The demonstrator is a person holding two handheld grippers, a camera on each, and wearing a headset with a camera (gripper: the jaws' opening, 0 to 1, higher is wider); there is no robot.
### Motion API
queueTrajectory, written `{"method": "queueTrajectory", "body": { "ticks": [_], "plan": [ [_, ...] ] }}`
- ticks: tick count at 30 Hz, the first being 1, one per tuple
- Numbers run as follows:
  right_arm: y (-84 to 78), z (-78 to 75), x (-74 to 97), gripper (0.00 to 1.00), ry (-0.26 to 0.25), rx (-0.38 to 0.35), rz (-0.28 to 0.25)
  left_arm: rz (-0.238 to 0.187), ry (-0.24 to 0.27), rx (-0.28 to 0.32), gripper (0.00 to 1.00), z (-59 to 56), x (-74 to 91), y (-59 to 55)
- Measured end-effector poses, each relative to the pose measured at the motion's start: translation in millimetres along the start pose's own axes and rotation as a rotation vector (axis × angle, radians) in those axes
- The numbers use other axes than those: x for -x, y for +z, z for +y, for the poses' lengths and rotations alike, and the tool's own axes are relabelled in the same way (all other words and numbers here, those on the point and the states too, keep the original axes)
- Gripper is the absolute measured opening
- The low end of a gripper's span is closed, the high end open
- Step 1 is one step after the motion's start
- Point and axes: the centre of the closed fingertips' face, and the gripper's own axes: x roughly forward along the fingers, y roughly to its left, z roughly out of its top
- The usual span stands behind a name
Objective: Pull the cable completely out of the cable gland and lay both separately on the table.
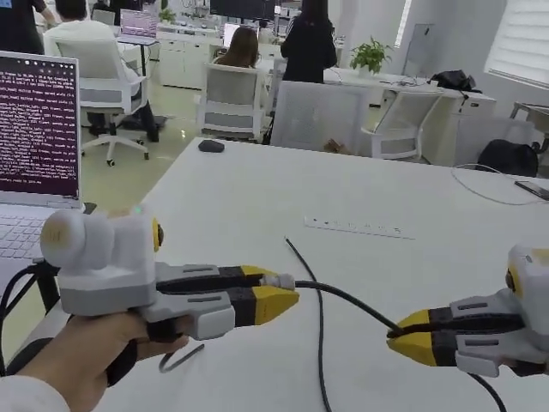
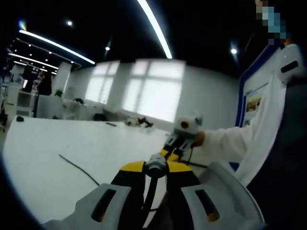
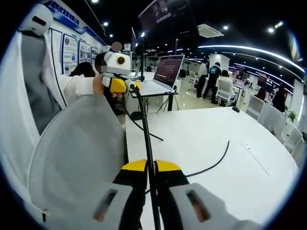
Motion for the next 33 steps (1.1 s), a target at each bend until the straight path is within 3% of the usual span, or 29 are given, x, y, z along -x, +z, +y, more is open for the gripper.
{"method": "queueTrajectory", "body": {
  "ticks": [4,6,8,12,19,25,30,33],
  "plan": [
    [1.0,-3.2,3.0,0.08,-0.021,-0.014,0.0,0.011,-0.003,-0.002,0.17,-0.8,-1.2,-2.4],
    [6.3,-4.2,4.3,0.14,-0.028,-0.009,-0.007,0.012,-0.002,-0.003,0.17,-0.6,-1.4,-2.7],
    [19.1,-4.2,4.7,0.2,-0.03,0.007,-0.035,0.016,0.003,-0.011,0.17,0.5,-2.1,-3.4],
    [53.2,5.0,0.4,0.19,0.006,0.061,-0.097,0.036,-0.002,-0.023,0.17,0.7,-3.8,-6.7],
    [89.2,23.0,-22.0,0.21,0.081,0.179,-0.122,0.058,-0.011,-0.05,0.17,-4.5,-4.7,-10.7],
    [101.8,28.3,-34.5,0.19,0.122,0.19,-0.155,0.046,-0.024,-0.059,0.17,-5.7,-4.8,-8.1],
    [97.0,30.5,-40.6,0.17,0.142,0.192,-0.137,0.052,-0.034,-0.065,0.17,-8.5,-5.5,-9.2],
    [91.8,32.3,-43.8,0.09,0.155,0.188,-0.121,0.058,-0.036,-0.069,0.17,-9.0,-5.9,-10.1]
  ]
}}
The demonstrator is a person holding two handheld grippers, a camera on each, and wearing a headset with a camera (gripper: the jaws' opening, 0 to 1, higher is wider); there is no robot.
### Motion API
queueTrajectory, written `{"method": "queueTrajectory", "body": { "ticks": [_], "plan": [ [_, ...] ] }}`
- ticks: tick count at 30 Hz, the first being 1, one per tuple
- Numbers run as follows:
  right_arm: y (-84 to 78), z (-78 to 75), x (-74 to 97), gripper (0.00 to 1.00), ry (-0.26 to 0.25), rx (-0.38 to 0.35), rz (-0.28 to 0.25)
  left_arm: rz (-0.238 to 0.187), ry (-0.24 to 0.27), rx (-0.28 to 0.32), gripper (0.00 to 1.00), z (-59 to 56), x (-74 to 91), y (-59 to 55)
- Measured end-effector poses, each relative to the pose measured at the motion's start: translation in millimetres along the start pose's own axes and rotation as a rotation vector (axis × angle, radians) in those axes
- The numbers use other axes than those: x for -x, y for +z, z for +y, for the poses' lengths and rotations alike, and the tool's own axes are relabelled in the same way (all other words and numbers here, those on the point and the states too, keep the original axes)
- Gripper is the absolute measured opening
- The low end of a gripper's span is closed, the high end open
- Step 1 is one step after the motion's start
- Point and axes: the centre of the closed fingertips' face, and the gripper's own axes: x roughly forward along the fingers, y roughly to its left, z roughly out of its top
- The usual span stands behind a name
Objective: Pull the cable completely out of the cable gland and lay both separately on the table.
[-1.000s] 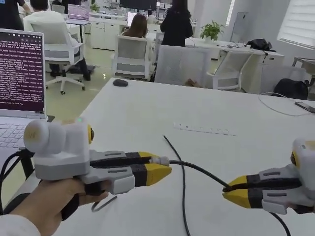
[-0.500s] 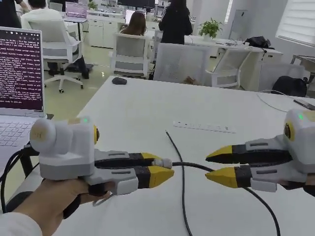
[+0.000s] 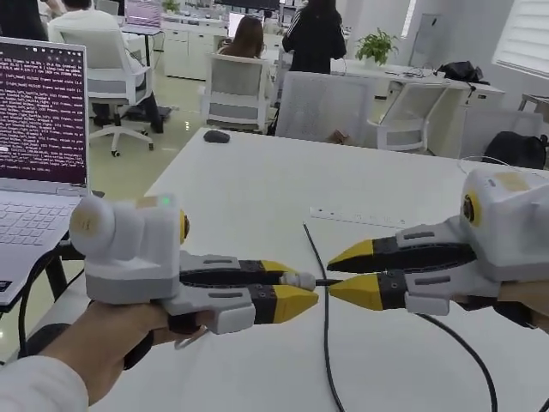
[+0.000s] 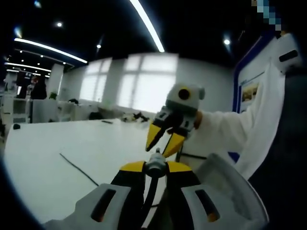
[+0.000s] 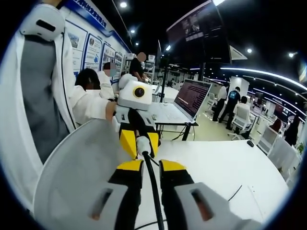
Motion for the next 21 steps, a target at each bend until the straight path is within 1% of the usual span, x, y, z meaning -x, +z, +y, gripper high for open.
{"method": "queueTrajectory", "body": {
  "ticks": [1,3,5,17,21],
  "plan": [
    [-0.6,3.1,-0.6,0.07,0.017,-0.011,-0.001,0.002,0.002,-0.003,0.17,0.7,-0.1,-0.3],
    [-0.6,0.5,-0.3,0.07,0.005,-0.011,-0.007,0.004,0.003,-0.002,0.17,1.2,0.1,-1.0],
    [-0.7,0.1,-0.2,0.07,0.004,-0.017,-0.018,0.003,0.003,0.001,0.17,1.3,0.1,-1.0],
    [-2.4,4.3,1.5,0.05,0.006,-0.039,-0.057,0.004,-0.002,0.0,0.17,-1.1,-0.7,-0.9],
    [-8.1,1.1,7.0,0.05,-0.019,-0.049,-0.058,0.0,0.011,0.005,0.17,1.5,1.7,-0.3]
  ]
}}
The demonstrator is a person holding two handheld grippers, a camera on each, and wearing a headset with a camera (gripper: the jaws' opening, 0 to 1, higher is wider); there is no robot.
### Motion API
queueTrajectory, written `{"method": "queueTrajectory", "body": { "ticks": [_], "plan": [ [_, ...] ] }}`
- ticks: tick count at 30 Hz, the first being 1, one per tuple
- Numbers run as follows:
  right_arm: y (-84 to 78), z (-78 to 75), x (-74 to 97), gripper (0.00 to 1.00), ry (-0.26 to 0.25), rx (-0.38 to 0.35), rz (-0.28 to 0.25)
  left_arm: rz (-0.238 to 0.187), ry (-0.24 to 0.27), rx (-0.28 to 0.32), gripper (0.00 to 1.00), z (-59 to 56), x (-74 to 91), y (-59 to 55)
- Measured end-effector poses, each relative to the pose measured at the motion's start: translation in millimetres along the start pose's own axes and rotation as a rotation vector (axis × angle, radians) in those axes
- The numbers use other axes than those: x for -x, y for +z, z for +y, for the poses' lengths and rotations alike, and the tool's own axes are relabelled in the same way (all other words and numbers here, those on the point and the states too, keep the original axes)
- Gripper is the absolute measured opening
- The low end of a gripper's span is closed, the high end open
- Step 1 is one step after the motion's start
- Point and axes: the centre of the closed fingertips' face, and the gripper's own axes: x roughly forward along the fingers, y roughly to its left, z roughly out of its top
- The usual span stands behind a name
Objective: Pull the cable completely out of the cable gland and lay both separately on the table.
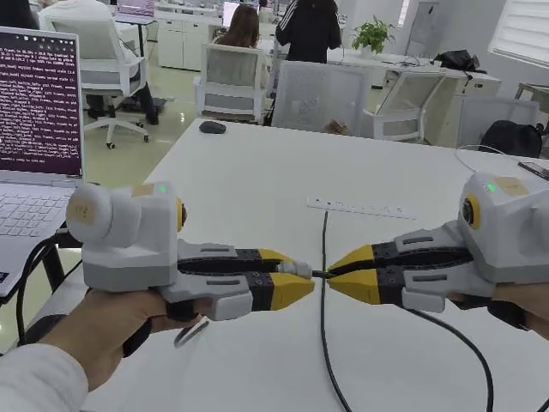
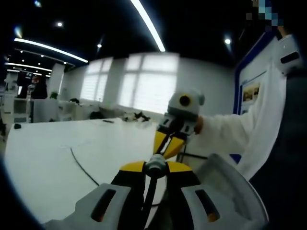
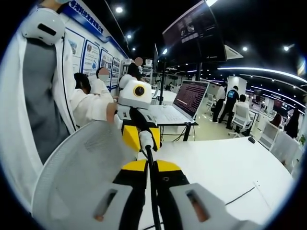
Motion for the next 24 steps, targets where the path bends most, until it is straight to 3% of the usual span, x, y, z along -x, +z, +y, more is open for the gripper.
{"method": "queueTrajectory", "body": {
  "ticks": [16,24],
  "plan": [
    [-40.2,-12.2,38.7,0.05,-0.118,-0.1,0.037,-0.089,0.044,0.045,0.17,9.7,9.5,17.2],
    [-46.5,-9.2,43.9,0.05,-0.143,-0.132,0.035,-0.082,0.038,0.035,0.17,7.3,7.9,16.6]
  ]
}}
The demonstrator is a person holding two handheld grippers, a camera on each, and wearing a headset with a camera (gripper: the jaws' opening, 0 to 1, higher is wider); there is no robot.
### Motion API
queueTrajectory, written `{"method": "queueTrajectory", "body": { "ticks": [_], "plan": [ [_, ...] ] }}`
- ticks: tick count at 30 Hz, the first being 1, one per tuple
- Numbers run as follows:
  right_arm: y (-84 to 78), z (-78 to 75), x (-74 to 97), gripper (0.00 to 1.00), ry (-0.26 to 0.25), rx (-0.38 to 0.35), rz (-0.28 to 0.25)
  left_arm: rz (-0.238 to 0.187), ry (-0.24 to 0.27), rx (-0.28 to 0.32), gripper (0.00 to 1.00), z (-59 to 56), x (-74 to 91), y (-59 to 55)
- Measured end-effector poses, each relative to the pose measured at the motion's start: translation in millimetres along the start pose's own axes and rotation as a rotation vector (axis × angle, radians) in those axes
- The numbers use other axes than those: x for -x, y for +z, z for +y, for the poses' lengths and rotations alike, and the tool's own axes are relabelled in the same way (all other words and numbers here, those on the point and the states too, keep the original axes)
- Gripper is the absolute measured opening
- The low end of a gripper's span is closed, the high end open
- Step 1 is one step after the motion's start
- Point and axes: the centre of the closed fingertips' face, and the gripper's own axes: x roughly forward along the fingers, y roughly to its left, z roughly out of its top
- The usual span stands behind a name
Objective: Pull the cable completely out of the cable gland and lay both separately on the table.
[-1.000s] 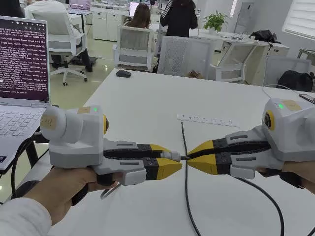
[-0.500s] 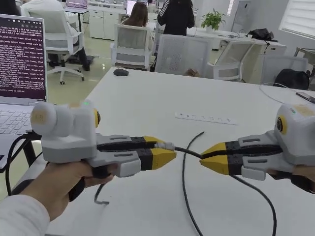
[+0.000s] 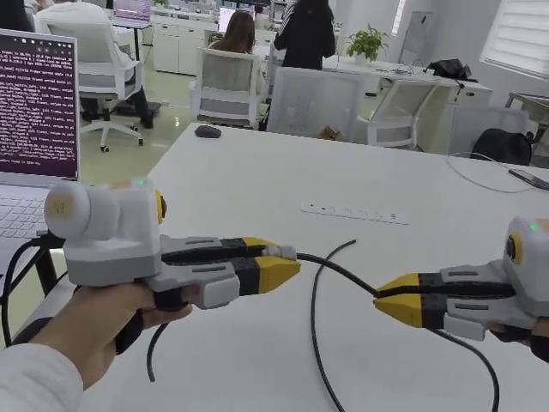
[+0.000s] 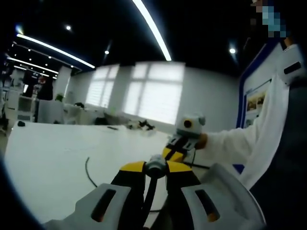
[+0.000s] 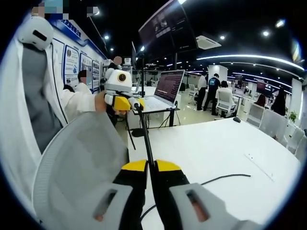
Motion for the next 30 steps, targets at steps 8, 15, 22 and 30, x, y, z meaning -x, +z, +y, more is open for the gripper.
{"method": "queueTrajectory", "body": {
  "ticks": [8,15,22,30],
  "plan": [
    [-2.7,5.2,1.4,0.05,0.003,-0.007,0.01,0.005,-0.004,-0.003,0.17,-1.5,-0.4,-0.7],
    [-2.1,0.5,0.5,0.07,-0.02,-0.015,0.043,0.01,-0.007,-0.014,0.17,-3.9,-0.7,-1.2],
    [27.2,11.7,-12.6,0.26,0.021,0.144,0.095,0.021,-0.012,-0.024,0.17,-4.3,-2.1,-2.8],
    [50.7,24.4,-38.2,0.27,0.08,0.219,0.07,0.052,-0.02,-0.03,0.17,-5.2,-4.5,-9.2]
  ]
}}
